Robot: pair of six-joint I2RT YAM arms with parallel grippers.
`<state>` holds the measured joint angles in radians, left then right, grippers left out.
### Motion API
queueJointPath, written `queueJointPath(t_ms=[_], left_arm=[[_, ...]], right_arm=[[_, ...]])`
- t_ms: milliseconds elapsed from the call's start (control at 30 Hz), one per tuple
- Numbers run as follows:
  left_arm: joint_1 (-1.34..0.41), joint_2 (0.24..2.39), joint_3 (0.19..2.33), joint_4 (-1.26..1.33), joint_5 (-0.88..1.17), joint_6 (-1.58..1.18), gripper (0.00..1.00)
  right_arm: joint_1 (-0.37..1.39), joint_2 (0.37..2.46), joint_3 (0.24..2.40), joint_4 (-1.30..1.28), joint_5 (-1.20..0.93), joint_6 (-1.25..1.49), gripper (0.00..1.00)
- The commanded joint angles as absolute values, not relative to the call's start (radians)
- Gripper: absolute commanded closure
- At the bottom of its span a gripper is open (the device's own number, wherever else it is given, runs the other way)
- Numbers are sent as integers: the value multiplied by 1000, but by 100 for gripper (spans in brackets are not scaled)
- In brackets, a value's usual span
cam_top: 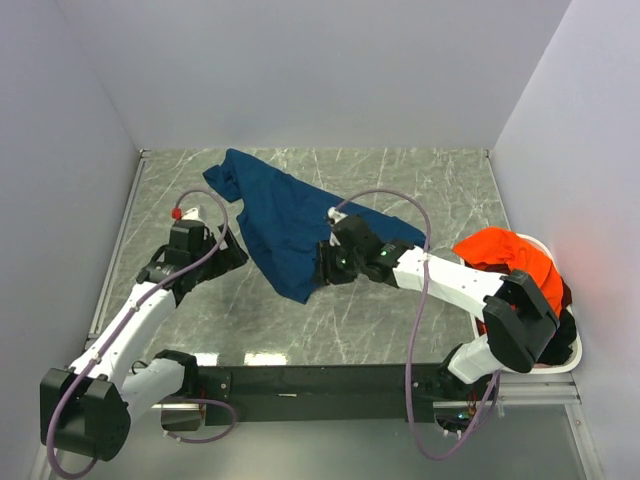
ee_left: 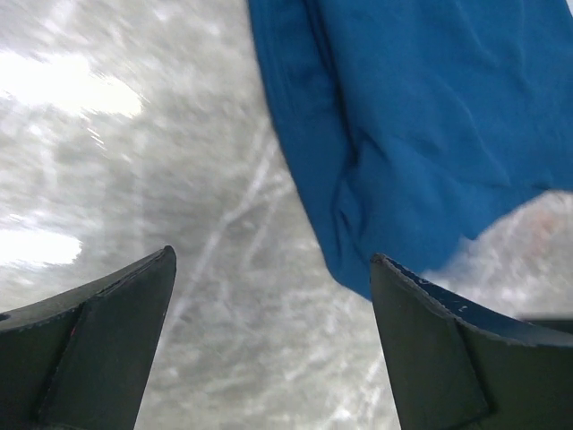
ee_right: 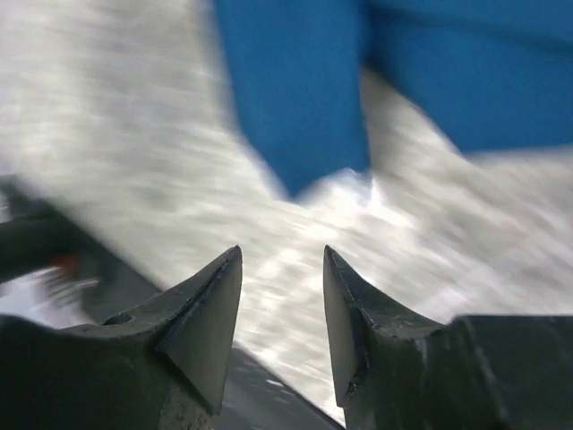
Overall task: Fold and stack the t-shirts
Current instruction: Flatten the tshirt out
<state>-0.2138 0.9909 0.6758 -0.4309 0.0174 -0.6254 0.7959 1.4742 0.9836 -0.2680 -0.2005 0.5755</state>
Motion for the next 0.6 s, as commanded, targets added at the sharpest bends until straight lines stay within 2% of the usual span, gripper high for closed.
queueJointPath(t_ms=[0,100,233,300,433,500,567], left_arm=[[-259,992,657,-426,81,-687,5],[-356,1045,658,-419,65,-730,5],[-492,1159,690,-400,5,-778,11],[-512,1201,713,-394,3,-784,18],[-535,1323,762,-383,-77,-773,39],[-541,1362,794,-376,-101,-767,45],[-546,1411,818,-374,-117,-759,56]], right_arm=[[782,1418,962,-383,-2,546,51],[759,1385,966,-420,107,509,48],[718,1353,969,-439,164,468,49],[701,1330,957,-430,153,450,49],[696,1298,925,-407,115,440,50],[695,1276,897,-396,106,443,50],[696,1264,871,-388,95,448,50]])
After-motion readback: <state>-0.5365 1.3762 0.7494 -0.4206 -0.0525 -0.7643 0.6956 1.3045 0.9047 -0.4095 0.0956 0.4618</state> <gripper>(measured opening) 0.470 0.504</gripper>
